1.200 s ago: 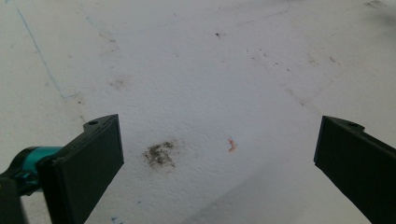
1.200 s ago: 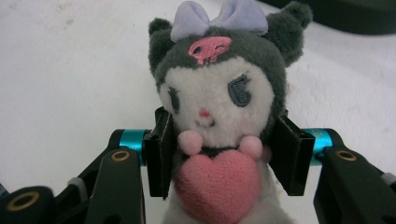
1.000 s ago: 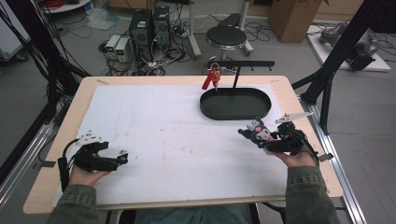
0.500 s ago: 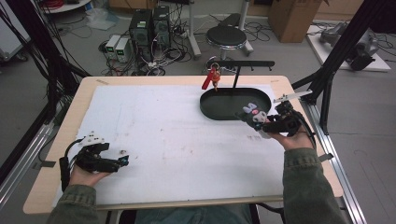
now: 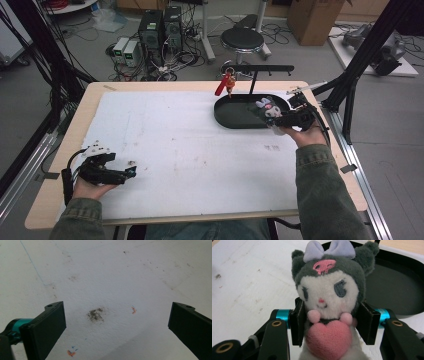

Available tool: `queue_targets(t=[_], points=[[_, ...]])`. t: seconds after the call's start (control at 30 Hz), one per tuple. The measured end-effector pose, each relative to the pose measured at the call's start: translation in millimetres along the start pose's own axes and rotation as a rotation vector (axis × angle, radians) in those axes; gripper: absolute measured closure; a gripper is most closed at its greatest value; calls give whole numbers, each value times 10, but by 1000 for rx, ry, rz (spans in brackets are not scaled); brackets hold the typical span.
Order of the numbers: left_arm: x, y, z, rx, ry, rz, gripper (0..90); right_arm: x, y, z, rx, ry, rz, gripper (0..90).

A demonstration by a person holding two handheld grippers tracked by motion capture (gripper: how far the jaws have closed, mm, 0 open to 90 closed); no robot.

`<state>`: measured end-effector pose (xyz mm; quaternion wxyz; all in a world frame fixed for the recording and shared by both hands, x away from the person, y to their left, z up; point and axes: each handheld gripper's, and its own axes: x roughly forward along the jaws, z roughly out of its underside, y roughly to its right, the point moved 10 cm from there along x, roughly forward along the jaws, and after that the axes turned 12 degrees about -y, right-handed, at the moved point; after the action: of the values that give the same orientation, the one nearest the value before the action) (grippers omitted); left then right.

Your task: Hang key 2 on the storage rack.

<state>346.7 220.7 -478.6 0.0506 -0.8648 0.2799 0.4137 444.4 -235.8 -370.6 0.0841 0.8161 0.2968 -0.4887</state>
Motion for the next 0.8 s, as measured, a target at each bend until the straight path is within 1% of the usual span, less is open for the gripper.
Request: queue_targets(t=[0.1,0.17,0.2,0.3,0.37,0.47,0.53,0.6,0.7,0.8], points=[[6,2,8,-2,-5,7,17,11,21,-61,8,12,-4,483],[11,0,11,-2,-8,7,17,21,35,-117,19,28,-19,483],[11,-3,14,0,-11,6,17,29,37,-134,24,24,-23,483],[15,-1,11,-2,-8,9,17,44,45,-202,19,12,-28,483],[14,6,7,-5,-5,14,17,27,54,-268,14,13,-36,483],[0,12,5,-9,2,24,17,-22,59,-378,22,29,-57,484],[-14,6,5,-12,6,22,17,-44,73,-449,22,41,-63,484],[-21,1,1,-15,11,24,17,-47,71,-504,22,39,-65,484],[-21,2,4,-16,10,26,17,-8,75,-565,20,7,-64,484],[-17,8,4,-12,8,33,17,19,90,-642,28,1,-64,484]])
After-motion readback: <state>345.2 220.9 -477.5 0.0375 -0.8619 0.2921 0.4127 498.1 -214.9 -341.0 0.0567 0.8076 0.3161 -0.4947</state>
